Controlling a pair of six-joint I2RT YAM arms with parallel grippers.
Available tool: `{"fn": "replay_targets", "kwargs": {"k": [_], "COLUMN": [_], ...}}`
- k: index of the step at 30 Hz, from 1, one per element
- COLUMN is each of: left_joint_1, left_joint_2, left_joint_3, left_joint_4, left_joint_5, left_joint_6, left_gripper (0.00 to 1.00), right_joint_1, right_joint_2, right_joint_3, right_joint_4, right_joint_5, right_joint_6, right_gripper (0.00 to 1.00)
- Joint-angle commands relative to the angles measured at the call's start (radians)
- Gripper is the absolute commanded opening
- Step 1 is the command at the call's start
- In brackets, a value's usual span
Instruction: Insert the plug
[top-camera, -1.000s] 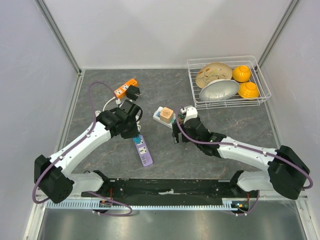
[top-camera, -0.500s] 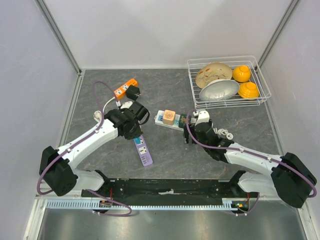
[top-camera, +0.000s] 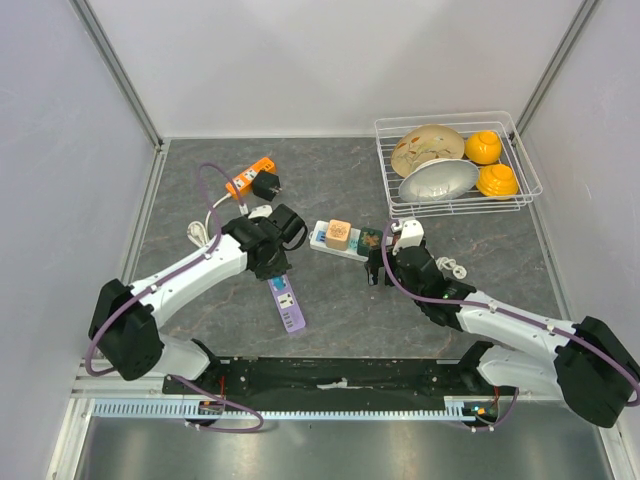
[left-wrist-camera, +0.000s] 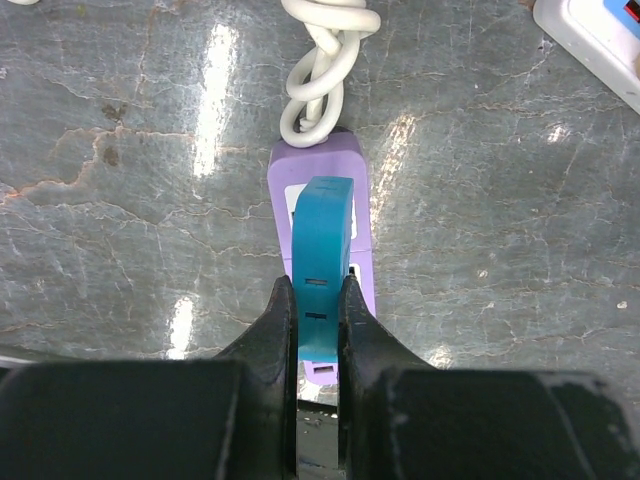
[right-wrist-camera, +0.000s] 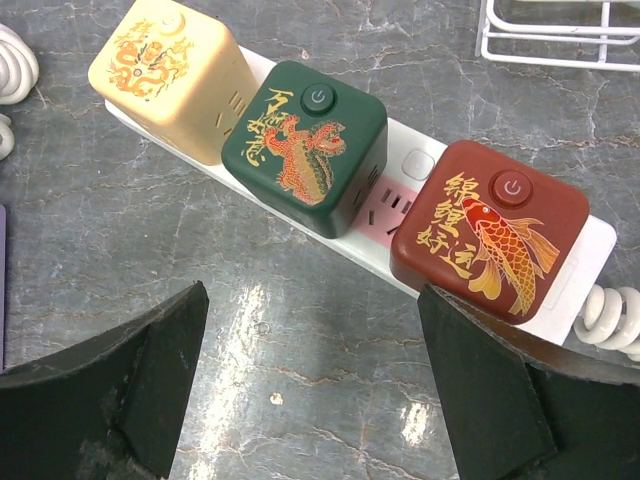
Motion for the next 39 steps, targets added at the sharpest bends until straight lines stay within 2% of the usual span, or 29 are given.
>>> {"fn": "replay_targets", "kwargs": {"k": [1, 14, 28, 39], "left_joint_1": [-0.007, -0.009, -0.015, -0.037], "left_joint_2": [0.020, 0.050, 0.054, 0.066], "left_joint_3": [0.026, 0.017, 0.020, 0.052], "left_joint_4": [0.035, 0.056, 0.052, -0.031], "left_joint_5": [-0.051, -0.076, -0.036, -0.077], "left_joint_6": [-0.041, -0.038, -0.045, -0.068], "left_gripper": [0.02, 0.02, 0.02, 0.02], "right_joint_1": [-0.003, -0.003, -0.005, -0.005], "right_joint_2": [-0.019, -0.005, 0.001, 0.000], "right_joint_3": [-0.012, -0.012, -0.012, -0.013], "right_joint_4": [0.055, 0.060, 0.061, 0.061], "right_joint_5": [-0.004, -0.018, -0.024, -0.026], "right_joint_6": [-0.015, -0.015, -0.018, -0.018], "right_gripper": [0.94, 0.94, 0.94, 0.94]}}
